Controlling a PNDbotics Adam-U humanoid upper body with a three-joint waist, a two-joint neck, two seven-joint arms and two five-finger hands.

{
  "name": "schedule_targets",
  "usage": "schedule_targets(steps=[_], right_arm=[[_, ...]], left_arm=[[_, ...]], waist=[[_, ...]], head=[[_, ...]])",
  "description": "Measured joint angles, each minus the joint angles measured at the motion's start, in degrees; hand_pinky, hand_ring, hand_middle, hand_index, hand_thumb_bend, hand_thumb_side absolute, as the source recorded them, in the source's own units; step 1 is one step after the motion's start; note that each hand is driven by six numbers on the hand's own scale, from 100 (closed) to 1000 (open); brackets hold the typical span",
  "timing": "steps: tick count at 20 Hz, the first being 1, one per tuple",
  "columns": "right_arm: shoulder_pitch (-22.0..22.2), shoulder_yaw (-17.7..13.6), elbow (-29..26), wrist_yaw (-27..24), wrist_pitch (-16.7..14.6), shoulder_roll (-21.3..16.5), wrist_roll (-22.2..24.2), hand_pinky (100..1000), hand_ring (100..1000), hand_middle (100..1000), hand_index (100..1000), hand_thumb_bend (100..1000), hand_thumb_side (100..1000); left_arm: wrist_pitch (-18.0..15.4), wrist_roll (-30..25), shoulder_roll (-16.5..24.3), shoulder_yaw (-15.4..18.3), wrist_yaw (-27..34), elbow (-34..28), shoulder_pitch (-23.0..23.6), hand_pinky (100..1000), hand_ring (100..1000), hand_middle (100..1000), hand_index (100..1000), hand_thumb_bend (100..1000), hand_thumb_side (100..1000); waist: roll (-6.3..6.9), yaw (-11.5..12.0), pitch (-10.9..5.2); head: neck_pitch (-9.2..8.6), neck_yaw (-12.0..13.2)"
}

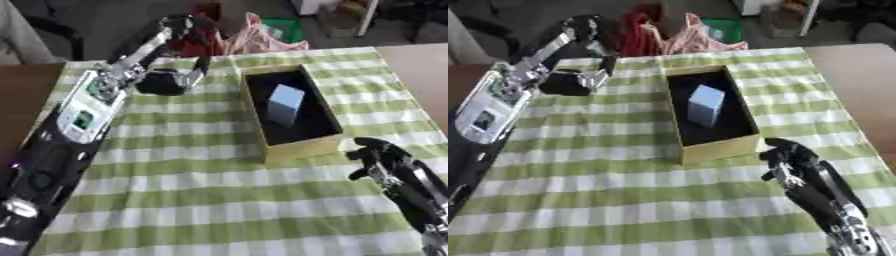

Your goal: Pick up objects on the table and place them in the box.

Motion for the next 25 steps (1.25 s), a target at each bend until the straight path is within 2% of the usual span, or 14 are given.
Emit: schedule_targets(steps=[5, 12, 17, 18, 25], right_arm=[[0.3, -0.4, 0.0, 0.0, -0.1, -0.1, -0.4, 572, 797, 616, 834, 100, 533], [0.9, -1.0, 0.0, 0.0, -0.1, -0.3, -1.0, 572, 797, 616, 834, 100, 533], [1.1, -1.4, 0.0, 0.0, -0.2, -0.5, -1.4, 573, 797, 616, 834, 100, 523], [1.2, -1.4, 0.0, 0.0, -0.2, -0.5, -1.4, 573, 797, 616, 834, 100, 533], [1.5, -1.8, 0.0, 0.1, -0.2, -0.5, -1.9, 572, 797, 618, 834, 100, 532]], left_arm=[[4.1, 2.1, 1.8, 4.5, 8.2, -7.4, 8.1, 786, 705, 744, 877, 100, 335], [7.1, 5.7, 1.7, 9.6, 11.4, -11.7, 16.8, 779, 687, 726, 876, 100, 354], [9.1, 7.2, -1.2, 12.9, 12.6, -13.2, 22.2, 777, 680, 722, 877, 100, 402], [9.7, 7.4, -1.9, 13.5, 12.8, -13.2, 23.0, 777, 675, 718, 877, 100, 429], [12.8, 7.7, -6.3, 16.4, 14.0, -13.7, 27.4, 778, 671, 713, 880, 100, 464]], waist=[[-0.14, 1.4, -0.2], [-0.14, 2.7, -0.71], [-0.33, 3.3, -0.8], [-0.44, 3.4, -0.81], [-0.66, 4.6, -0.81]], head=[[0.0, -0.6], [0.45, -1.1], [1.03, -1.2], [1.06, -1.2], [1.51, -1.4]])
